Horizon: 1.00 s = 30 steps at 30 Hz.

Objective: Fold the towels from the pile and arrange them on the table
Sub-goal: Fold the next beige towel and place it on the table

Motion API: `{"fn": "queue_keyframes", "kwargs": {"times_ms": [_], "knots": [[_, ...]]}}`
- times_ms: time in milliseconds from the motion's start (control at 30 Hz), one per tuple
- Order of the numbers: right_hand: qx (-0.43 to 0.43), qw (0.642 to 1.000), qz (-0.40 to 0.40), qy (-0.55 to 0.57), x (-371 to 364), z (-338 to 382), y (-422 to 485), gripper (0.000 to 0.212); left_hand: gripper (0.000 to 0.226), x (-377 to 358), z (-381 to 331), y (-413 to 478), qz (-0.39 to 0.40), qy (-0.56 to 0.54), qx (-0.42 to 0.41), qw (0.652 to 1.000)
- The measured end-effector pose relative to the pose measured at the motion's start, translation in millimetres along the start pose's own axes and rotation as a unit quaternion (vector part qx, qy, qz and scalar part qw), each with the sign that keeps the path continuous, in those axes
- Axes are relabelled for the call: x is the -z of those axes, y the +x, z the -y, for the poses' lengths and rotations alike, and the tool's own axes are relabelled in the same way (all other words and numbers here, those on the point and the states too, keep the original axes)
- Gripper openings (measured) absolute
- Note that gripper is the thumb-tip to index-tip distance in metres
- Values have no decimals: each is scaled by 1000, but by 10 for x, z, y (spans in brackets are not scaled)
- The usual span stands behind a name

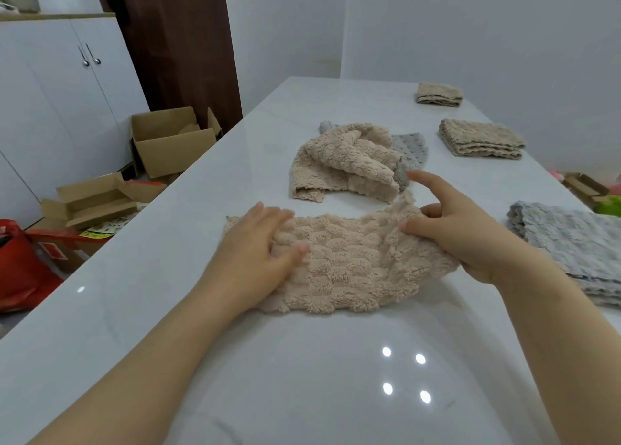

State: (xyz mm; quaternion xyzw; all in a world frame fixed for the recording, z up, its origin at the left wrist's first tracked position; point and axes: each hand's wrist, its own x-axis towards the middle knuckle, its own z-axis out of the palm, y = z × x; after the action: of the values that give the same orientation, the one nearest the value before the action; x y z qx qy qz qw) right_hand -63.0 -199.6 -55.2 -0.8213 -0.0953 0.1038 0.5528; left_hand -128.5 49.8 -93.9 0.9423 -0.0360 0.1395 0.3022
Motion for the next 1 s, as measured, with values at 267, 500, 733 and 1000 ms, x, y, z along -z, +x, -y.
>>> {"fn": "queue_keyframes", "kwargs": {"times_ms": [267, 500, 733, 1000], "knots": [[73, 990, -7, 117, -348, 444, -5, 62, 15, 303, 121, 114, -128, -421, 227, 869], [119, 990, 39, 63, -952, 463, 28, 63, 38, 349, 117, 105, -5, -497, 297, 815], [55, 985, 103, 126, -1113, 457, 3, 70, 26, 275, 87, 96, 58, -465, 247, 848], [38, 988, 20, 147, -900, 504, 39, 29, 11, 245, 7, 70, 3, -388, 184, 903]]}}
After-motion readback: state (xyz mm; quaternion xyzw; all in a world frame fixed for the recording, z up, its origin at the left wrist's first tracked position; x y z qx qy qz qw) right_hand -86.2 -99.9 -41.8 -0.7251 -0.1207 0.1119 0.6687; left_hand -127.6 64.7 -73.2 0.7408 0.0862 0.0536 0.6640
